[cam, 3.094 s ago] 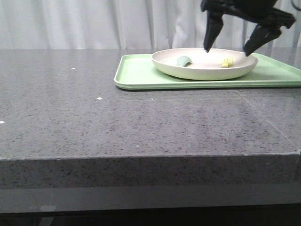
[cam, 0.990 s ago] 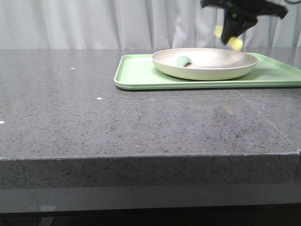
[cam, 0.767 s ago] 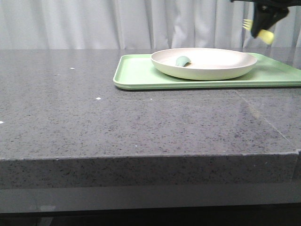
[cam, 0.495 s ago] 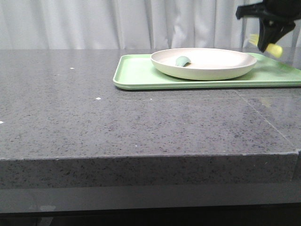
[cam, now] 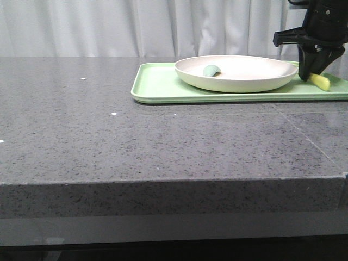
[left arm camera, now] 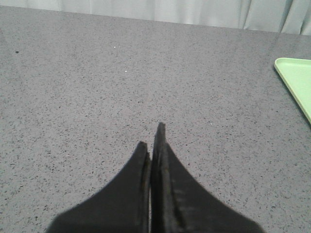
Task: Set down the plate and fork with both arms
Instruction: 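Lower the fork onto the tray and open the right gripper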
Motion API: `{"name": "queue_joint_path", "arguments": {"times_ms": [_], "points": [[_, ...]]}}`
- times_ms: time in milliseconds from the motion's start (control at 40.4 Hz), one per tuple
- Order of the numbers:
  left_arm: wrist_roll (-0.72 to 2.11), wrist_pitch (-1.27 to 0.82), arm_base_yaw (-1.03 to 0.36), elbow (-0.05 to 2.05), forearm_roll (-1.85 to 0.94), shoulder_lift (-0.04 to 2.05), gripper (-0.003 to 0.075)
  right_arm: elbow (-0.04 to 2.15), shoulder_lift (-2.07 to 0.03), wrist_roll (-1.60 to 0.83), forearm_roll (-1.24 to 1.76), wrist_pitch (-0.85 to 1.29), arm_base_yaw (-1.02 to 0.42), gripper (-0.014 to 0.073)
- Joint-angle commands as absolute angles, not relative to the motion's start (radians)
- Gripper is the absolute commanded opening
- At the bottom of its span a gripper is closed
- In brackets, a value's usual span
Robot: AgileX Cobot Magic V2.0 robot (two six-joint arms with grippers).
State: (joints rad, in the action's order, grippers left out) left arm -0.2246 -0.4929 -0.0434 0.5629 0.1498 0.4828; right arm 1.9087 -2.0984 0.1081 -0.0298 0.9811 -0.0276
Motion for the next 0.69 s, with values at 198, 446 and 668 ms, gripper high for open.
{"name": "queue_joint_path", "arguments": {"times_ms": [198,446,668], "points": [[-0.236,-0.421,-0.042,0.591,0.152,0.488,-0.0018,1.937,-1.983,0.099,-0.046,0.959,-0.022,0.0403],[-0.236,-0.421,-0.042,0.591,0.152,0.488,-0.0018,1.937,-1.859,0.099,-0.046,0.978,-0.022,0.0358],[-0.236,-0.421,-0.042,0.591,0.152,0.488,-0.0018,1.937,-1.756,0.099,-0.046,1.021,-0.022,0.0035]]}}
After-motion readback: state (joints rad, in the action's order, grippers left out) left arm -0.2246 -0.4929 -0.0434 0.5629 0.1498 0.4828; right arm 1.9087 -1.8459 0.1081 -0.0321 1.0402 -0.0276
